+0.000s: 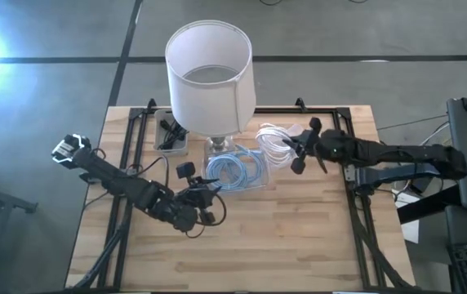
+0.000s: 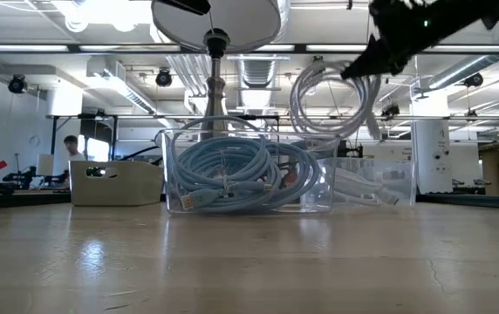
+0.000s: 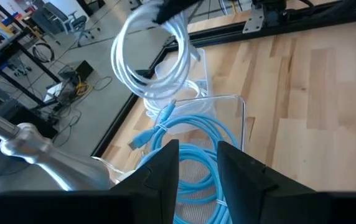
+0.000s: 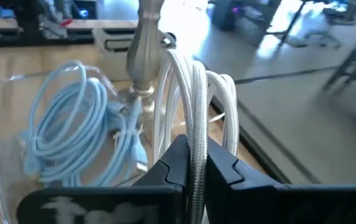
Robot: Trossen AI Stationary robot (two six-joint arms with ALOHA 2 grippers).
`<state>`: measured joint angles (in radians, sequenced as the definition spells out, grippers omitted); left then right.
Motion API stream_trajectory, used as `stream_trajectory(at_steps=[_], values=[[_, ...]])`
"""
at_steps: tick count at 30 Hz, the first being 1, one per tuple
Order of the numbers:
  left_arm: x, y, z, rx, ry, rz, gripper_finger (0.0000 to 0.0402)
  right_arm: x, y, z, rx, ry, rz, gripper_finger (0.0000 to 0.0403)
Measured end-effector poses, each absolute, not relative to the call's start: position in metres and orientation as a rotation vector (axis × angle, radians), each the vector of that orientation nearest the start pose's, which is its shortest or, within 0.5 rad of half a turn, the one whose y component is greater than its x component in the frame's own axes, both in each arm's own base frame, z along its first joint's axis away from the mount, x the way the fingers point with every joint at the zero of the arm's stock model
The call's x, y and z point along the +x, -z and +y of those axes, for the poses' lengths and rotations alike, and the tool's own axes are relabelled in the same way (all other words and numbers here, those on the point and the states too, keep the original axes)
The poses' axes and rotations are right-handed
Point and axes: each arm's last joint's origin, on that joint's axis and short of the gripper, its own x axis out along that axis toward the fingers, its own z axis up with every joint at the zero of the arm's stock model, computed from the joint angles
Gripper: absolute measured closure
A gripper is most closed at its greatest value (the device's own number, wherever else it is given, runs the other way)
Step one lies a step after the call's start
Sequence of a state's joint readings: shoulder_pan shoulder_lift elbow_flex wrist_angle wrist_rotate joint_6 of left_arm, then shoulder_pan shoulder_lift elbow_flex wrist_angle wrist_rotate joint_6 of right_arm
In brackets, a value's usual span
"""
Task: Pick & Place USB Port
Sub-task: Put the white hdmi cable into the right transparent bin
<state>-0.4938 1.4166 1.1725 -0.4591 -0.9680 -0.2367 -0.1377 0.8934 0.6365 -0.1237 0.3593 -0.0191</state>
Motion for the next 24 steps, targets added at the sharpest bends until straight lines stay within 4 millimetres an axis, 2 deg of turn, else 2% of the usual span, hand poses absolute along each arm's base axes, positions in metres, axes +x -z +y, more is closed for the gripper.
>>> stream_trajectory(at_steps=[5, 8, 13, 17, 24], values=[[0.272, -0.309, -0.119, 0.256, -0.508, 0.472, 0.0289, 0.177, -0.246, -0.062, 0.033, 0.526, 0.446, 0.0385], [0.272, -0.309, -0.119, 0.274, -0.504, 0.477, 0.0289, 0.169, -0.237, -0.071, -0.007, 0.493, 0.431, 0.0385], [0.272, -0.309, -0.119, 0.272, -0.507, 0.476, 0.0289, 0.164, -0.232, -0.083, -0.125, 0.441, 0.29, 0.0385], [0.272, -0.309, -0.119, 0.262, -0.509, 0.473, 0.029, 0.16, -0.223, -0.087, -0.081, 0.408, 0.276, 0.0385], [0.272, -0.309, -0.119, 0.252, -0.512, 0.47, 0.029, 0.152, -0.19, -0.082, 0.023, 0.342, 0.356, 0.0385]])
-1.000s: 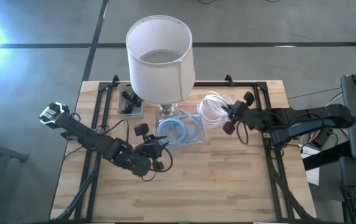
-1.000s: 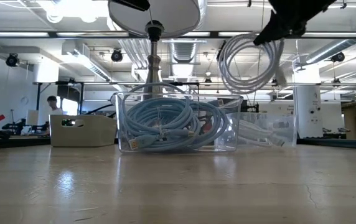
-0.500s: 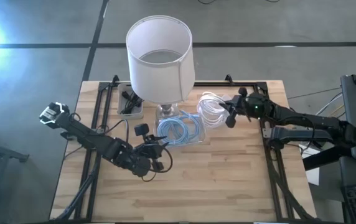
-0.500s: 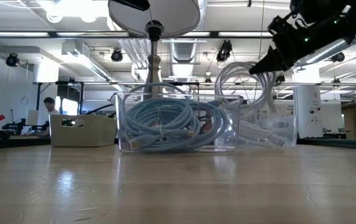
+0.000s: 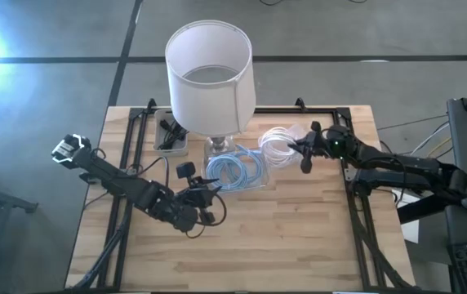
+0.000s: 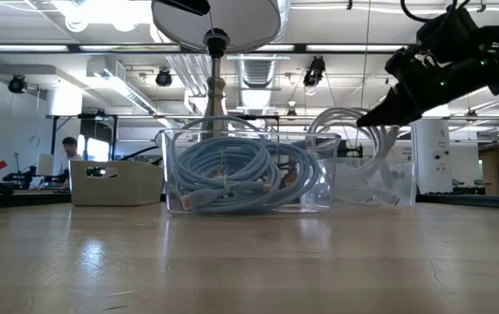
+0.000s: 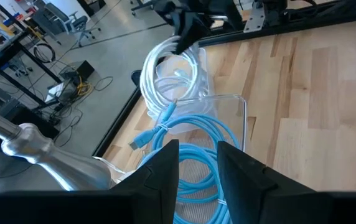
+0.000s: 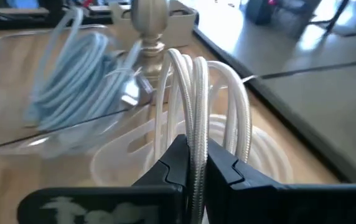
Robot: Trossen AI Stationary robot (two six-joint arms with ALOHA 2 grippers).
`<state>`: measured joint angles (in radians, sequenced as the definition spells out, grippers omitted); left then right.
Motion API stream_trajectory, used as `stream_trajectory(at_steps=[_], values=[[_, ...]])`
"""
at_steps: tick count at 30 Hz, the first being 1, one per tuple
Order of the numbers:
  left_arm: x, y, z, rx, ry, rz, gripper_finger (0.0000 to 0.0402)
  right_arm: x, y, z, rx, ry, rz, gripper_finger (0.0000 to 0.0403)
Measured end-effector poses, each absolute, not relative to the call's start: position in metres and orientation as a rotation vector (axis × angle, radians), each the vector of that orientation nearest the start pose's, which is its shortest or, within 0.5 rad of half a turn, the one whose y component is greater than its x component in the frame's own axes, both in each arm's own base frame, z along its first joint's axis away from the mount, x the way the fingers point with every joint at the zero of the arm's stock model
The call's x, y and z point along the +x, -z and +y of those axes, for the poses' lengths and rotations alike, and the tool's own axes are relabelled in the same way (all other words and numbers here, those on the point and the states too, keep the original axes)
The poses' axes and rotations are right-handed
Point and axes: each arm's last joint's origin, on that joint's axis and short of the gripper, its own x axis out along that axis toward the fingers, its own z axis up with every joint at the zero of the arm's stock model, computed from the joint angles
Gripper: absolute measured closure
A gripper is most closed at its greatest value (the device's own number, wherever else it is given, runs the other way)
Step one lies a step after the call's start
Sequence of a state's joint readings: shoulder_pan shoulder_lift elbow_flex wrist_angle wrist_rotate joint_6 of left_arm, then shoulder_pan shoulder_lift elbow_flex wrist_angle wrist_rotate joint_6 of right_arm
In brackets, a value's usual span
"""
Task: Pick & Place USB Port
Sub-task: Put the white hdmi cable into the right transparent bin
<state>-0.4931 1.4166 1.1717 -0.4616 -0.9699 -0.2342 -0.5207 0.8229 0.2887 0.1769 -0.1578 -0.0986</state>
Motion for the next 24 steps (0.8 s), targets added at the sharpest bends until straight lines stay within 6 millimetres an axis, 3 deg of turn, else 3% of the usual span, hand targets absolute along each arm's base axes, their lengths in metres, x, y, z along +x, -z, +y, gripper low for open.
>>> stream_trajectory(at_steps=[4, 9, 17, 24], values=[[0.272, -0.309, -0.119, 0.25, -0.512, 0.47, 0.0289, 0.147, -0.184, -0.076, 0.01, 0.257, 0.298, 0.0385], [0.272, -0.309, -0.119, 0.247, -0.513, 0.469, 0.0289, 0.14, -0.189, -0.074, -0.05, 0.279, 0.191, 0.0381], [0.272, -0.309, -0.119, 0.232, -0.515, 0.46, 0.0289, 0.131, -0.163, -0.072, 0.075, 0.332, 0.343, 0.0376], [0.274, -0.311, -0.12, 0.22, -0.512, 0.438, 0.029, 0.127, -0.157, -0.076, 0.085, 0.531, 0.356, 0.0375]])
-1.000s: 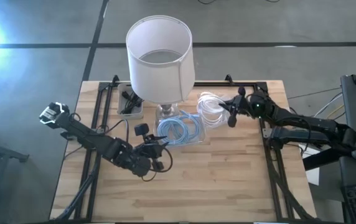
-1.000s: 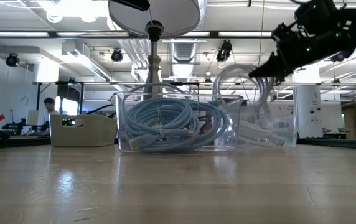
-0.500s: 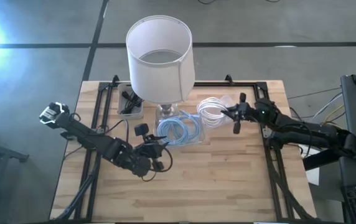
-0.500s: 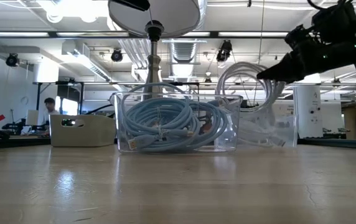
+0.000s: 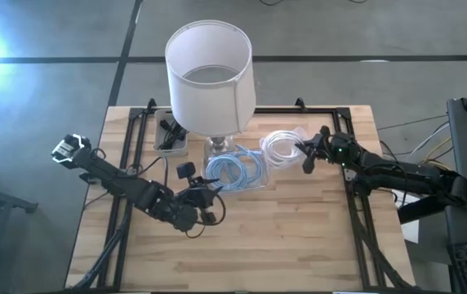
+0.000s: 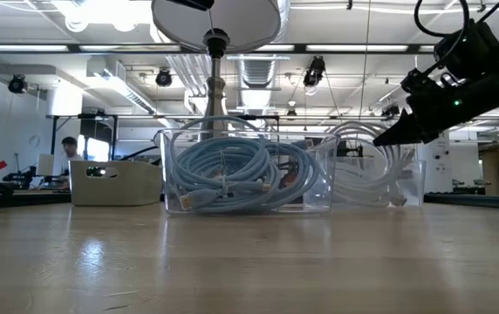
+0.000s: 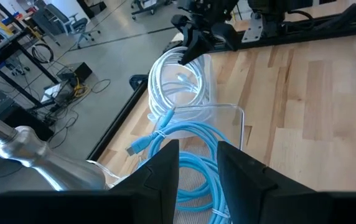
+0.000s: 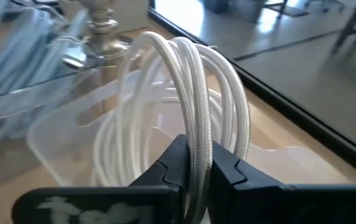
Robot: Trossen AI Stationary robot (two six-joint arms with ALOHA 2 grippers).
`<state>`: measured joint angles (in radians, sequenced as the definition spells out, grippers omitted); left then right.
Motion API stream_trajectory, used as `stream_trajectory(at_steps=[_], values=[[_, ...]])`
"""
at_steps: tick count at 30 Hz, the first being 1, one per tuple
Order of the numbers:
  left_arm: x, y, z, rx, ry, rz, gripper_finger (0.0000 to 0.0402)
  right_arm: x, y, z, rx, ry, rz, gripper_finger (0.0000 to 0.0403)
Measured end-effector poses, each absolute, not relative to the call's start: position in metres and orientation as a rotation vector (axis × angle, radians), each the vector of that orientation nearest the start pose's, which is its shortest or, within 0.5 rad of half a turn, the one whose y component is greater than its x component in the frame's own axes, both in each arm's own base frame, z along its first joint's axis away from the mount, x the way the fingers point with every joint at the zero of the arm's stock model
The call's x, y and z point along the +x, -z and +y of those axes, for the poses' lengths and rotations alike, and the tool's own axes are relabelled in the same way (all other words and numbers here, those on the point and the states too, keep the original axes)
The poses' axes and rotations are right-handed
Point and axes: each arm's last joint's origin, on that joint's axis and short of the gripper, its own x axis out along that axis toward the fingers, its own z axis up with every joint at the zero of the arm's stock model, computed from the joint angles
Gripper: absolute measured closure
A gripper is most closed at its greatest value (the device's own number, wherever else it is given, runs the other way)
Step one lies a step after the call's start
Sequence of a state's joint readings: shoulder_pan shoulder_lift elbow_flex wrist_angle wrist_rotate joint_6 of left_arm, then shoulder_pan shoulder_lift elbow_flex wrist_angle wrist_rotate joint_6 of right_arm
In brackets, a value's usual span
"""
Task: Pick & Place USB Port
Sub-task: Put the white hdmi cable into the right transparent bin
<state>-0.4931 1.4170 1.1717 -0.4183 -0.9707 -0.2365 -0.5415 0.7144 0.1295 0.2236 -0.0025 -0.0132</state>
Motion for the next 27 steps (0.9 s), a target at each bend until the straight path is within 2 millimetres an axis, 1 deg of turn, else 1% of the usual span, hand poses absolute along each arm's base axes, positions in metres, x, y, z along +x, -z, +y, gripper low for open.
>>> stream_trajectory(at_steps=[4, 13, 27], values=[[0.2739, -0.3113, -0.1199, 0.223, -0.512, 0.439, 0.0289, 0.1283, -0.1589, -0.0774, 0.076, 0.539, 0.361, 0.0374], [0.2739, -0.3112, -0.1199, 0.224, -0.511, 0.439, 0.0289, 0.1299, -0.164, -0.0783, 0.142, 0.548, 0.33, 0.0374], [0.2739, -0.3111, -0.12, 0.225, -0.506, 0.442, 0.0289, 0.13, -0.1639, -0.0782, 0.147, 0.546, 0.331, 0.0374]])
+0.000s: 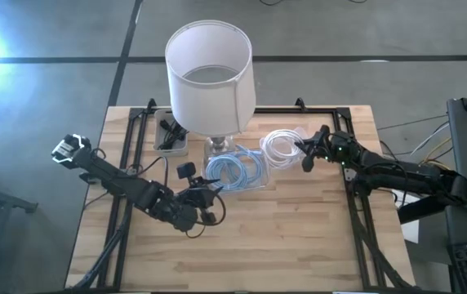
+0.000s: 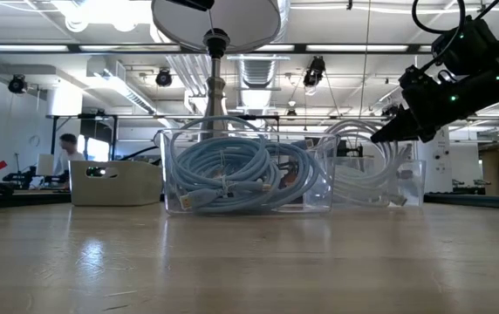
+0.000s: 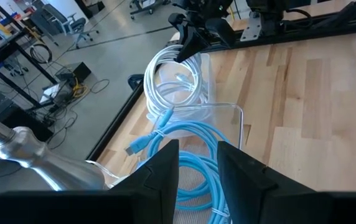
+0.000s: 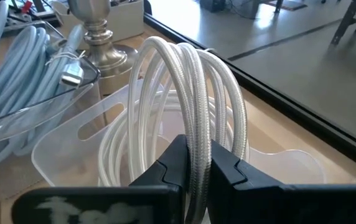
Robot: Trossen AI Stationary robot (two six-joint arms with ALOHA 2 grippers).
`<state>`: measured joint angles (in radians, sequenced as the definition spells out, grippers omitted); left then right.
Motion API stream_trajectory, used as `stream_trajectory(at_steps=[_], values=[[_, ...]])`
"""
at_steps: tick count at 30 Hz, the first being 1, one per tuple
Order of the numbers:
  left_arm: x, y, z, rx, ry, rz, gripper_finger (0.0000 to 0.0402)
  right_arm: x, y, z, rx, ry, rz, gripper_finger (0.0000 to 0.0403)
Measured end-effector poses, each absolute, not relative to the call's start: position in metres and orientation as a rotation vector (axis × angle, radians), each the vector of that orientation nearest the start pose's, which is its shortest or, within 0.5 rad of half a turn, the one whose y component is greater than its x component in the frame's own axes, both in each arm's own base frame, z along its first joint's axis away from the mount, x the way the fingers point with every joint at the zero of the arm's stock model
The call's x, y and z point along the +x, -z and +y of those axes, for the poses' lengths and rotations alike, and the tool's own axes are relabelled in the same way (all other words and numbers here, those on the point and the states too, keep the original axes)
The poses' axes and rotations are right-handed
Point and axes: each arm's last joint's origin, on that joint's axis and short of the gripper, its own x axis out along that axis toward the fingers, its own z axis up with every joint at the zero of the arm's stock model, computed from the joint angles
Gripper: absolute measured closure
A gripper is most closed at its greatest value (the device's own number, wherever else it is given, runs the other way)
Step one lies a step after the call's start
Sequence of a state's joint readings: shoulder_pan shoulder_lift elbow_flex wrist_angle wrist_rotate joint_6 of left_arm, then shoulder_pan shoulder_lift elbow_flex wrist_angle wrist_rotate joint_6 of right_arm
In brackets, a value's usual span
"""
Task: Pick & Place USB Port
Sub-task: Put the white hdmi cable into the right transparent bin
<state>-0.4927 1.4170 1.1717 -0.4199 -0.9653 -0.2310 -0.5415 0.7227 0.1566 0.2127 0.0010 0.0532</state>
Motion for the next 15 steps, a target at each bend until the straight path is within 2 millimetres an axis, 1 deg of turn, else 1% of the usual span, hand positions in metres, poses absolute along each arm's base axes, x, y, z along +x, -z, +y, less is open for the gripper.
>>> stream_trajectory(at_steps=[11, 15], values=[[0.2739, -0.311, -0.1201, 0.224, -0.503, 0.443, 0.0289, 0.1303, -0.165, -0.0784, 0.19, 0.553, 0.307, 0.0374], [0.2739, -0.311, -0.1201, 0.224, -0.504, 0.443, 0.0289, 0.1302, -0.1648, -0.0783, 0.268, 0.567, 0.287, 0.0374]])
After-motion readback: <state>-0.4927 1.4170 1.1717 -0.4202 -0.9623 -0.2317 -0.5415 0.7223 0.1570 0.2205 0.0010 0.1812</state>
